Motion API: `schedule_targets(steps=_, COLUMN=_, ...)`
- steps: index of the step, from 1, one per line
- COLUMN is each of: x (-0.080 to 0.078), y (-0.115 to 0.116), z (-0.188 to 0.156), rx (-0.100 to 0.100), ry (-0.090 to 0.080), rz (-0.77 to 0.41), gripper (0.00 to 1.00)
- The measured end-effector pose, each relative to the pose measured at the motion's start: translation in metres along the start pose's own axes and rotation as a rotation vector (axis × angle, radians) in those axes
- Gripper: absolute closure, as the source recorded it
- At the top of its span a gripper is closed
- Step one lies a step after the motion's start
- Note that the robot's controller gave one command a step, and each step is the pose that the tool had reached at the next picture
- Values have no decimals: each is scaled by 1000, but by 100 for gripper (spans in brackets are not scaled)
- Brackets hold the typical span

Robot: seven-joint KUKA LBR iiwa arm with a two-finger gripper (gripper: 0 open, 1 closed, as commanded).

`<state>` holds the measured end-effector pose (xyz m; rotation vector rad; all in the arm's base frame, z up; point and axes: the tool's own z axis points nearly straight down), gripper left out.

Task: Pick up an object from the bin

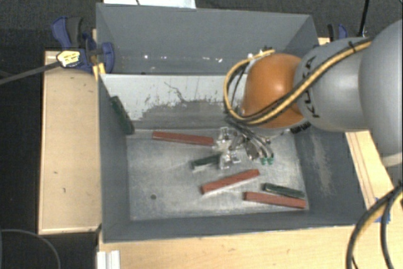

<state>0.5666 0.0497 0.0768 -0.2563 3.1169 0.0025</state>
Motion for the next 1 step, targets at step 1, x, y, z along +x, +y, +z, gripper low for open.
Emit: schedule_targets(steps=1, x=-24, y=-8, z=-135, rx=0, ry=10, rz=15, gripper=100)
